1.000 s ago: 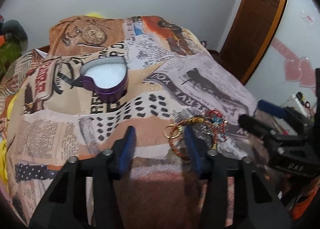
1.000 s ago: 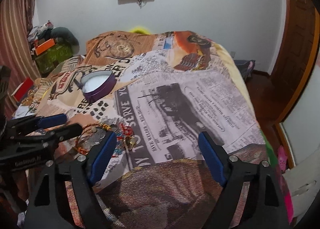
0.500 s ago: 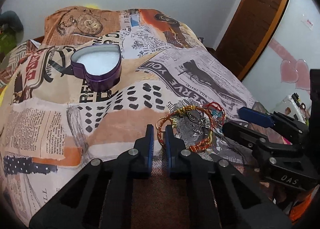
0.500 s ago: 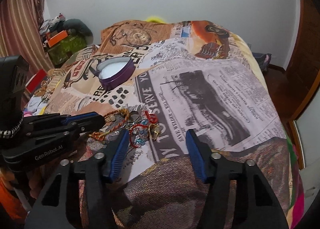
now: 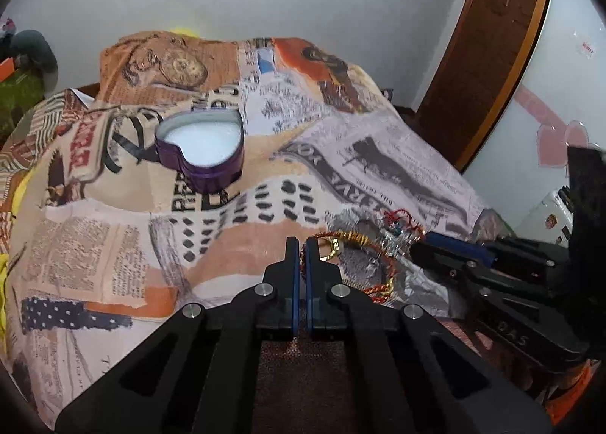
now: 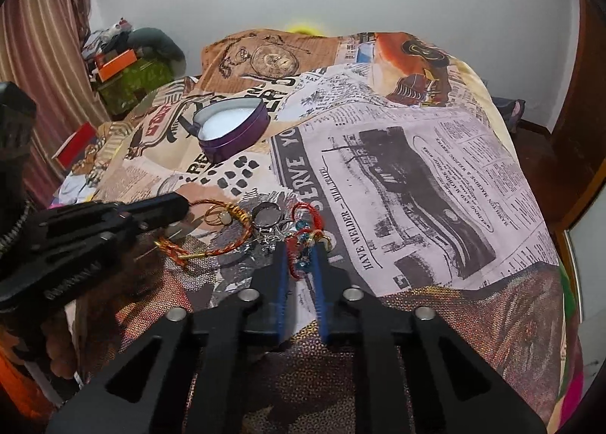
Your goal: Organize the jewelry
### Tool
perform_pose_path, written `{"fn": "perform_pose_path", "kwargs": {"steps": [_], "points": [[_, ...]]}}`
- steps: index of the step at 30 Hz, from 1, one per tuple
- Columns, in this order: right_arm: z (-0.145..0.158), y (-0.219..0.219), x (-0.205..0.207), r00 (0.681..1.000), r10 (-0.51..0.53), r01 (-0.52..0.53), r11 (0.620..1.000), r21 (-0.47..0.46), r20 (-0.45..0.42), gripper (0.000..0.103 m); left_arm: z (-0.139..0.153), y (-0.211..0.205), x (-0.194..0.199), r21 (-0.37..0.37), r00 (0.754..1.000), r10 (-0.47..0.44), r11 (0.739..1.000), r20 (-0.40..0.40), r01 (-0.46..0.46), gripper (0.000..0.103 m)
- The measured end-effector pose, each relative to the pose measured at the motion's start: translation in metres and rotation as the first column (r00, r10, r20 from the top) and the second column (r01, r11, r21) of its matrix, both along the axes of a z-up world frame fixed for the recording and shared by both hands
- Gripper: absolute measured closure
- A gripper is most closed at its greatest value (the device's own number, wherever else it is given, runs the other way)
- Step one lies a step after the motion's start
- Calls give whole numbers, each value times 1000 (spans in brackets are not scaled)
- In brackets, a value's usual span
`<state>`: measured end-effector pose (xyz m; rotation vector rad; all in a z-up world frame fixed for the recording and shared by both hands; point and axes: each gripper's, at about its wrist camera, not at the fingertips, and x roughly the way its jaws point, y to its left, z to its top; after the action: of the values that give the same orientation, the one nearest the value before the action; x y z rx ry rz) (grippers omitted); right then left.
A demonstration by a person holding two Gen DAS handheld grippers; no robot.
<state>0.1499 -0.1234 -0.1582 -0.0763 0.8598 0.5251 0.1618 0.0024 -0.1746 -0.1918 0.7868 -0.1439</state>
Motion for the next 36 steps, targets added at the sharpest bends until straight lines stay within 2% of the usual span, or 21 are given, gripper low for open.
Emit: {"fn": "perform_pose_path", "kwargs": {"steps": [8,13,15,17,19,27,32,36], "points": [[15,-10,-6,998,-36,35,999,20,48,94,22,6,-7,-13,998,18,1000,55,-17,102],[17,-15,-4,1000,-29,29,999,37,9,94,25,7,-14,-3,998,20,1000,67,-20,102],[15,-17,-1,999,-43,43,999,31,-16,93,23,8,-16,-3,998,16,1000,59,-15,102],[11,-17,2,998,-55,55,998,-10,-28,82,19,9,-18,-2,999,12,1000,47,-12,102],[7,-15,6,998,-50,48,998,-48,-35,76,14,9,-19,-1,999,12,1000,35,-12,102],[3,-3,20,999,32,-36,995,-93,-43,76,3,9,-19,9,1000,5,1000,12,-5,102],[0,0,26,996,68,-72,995,-74,-54,76,-4,8,-17,26,1000,-2,1000,-8,2,102],[-3,3,26,995,87,-91,993,-70,-57,76,-11,12,-14,-18,998,-11,1000,-57,10,102]]}}
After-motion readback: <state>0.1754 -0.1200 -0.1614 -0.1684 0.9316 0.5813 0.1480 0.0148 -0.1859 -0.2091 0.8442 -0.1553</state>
